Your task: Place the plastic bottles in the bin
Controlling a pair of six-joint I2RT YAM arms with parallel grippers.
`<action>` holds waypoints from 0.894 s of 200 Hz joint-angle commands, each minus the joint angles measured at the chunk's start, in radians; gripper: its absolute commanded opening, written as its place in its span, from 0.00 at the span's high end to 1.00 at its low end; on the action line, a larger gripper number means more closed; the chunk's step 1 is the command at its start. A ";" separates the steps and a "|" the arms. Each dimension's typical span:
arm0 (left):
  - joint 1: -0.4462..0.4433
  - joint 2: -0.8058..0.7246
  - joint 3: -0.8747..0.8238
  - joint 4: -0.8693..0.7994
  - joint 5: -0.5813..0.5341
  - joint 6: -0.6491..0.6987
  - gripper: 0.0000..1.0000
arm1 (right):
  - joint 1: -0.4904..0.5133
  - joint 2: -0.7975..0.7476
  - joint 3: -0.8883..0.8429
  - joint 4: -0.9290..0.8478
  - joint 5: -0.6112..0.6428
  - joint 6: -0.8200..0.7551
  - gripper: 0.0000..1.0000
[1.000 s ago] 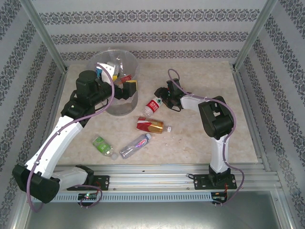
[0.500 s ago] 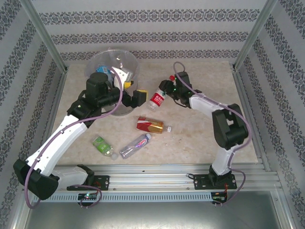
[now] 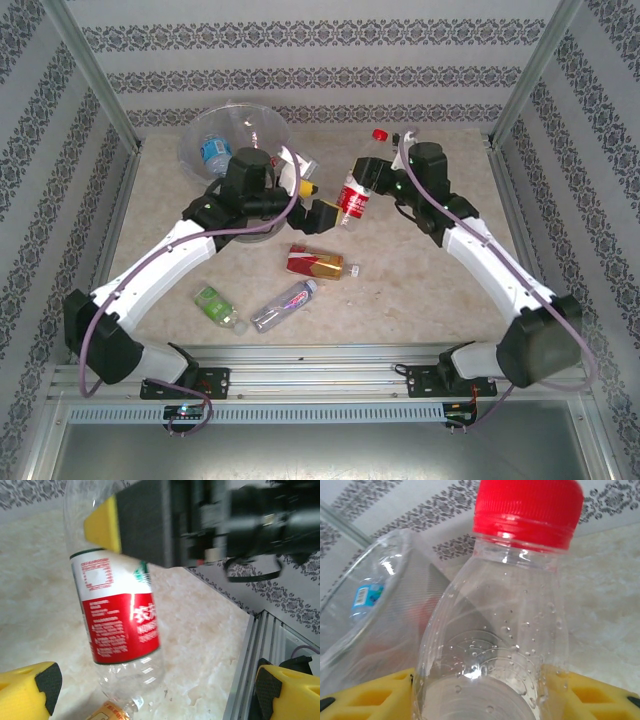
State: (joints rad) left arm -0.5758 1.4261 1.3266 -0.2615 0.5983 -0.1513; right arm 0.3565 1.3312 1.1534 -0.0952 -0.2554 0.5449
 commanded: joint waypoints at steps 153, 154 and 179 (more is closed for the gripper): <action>-0.082 0.238 0.082 0.289 0.162 -0.177 0.38 | 0.048 -0.181 -0.072 -0.097 -0.041 -0.089 0.39; -0.082 0.239 0.082 0.289 0.162 -0.178 0.39 | 0.048 -0.181 -0.071 -0.095 -0.041 -0.089 0.39; -0.084 0.239 0.082 0.294 0.160 -0.177 0.50 | 0.049 -0.185 -0.076 -0.093 -0.041 -0.088 0.38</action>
State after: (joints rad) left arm -0.6415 1.6554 1.3708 -0.0273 0.7193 -0.3195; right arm 0.3908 1.1725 1.0885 -0.2070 -0.2768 0.4706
